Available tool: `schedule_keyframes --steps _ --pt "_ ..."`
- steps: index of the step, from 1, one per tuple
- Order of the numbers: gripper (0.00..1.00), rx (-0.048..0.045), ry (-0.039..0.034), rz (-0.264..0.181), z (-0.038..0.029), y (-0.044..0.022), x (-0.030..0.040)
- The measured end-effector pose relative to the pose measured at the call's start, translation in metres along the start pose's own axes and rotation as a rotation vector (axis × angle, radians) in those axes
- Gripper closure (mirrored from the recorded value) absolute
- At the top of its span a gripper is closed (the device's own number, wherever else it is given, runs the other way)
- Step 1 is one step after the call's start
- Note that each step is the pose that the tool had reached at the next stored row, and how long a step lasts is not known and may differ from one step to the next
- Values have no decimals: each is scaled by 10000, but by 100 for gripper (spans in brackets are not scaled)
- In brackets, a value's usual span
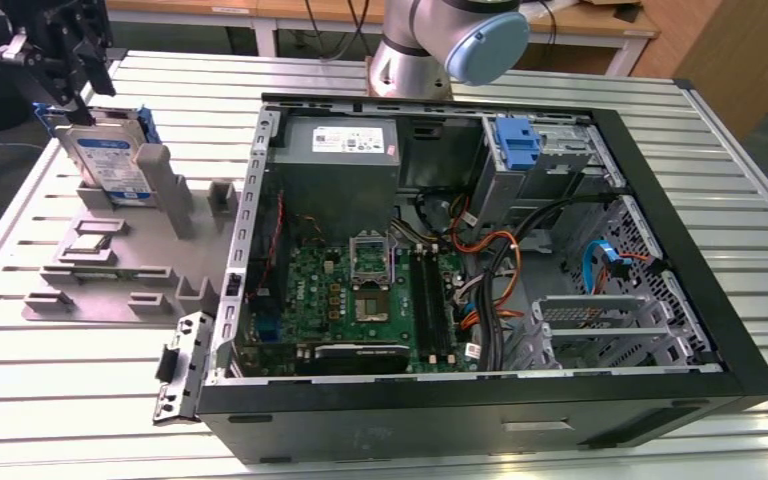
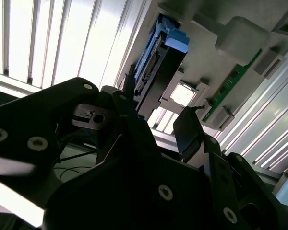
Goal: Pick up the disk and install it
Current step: 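Pick up the disk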
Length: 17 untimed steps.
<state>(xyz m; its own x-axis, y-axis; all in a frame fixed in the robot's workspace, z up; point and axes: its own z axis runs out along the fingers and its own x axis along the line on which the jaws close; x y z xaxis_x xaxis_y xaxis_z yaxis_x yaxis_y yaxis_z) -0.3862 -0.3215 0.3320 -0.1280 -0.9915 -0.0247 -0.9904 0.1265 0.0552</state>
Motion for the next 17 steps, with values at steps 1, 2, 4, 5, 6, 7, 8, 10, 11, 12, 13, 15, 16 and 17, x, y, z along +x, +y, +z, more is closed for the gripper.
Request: schedule_keyframes --steps 1,2,4,5,6,7,8,10,11,12,13,15,16,17 --pt "41 0 3 -54 6 0 0" --pt "41 1 7 -115 13 -1 -1" --pt "41 6 11 -215 27 2 -4" --pt "41 7 14 -260 32 3 -7" --pt "41 8 16 -302 36 4 -9" --pt "41 7 19 -330 36 4 -9" --pt "41 6 19 -333 36 4 -9" --pt "41 7 19 -335 36 5 -9" --pt "41 8 18 -336 37 5 -9" --pt "41 7 20 -354 37 5 -10" --pt "41 7 23 -415 39 4 -9" --pt "41 6 33 -628 45 4 -9" --pt "41 3 40 -739 47 4 -9" --pt "41 3 44 -834 51 4 -10"
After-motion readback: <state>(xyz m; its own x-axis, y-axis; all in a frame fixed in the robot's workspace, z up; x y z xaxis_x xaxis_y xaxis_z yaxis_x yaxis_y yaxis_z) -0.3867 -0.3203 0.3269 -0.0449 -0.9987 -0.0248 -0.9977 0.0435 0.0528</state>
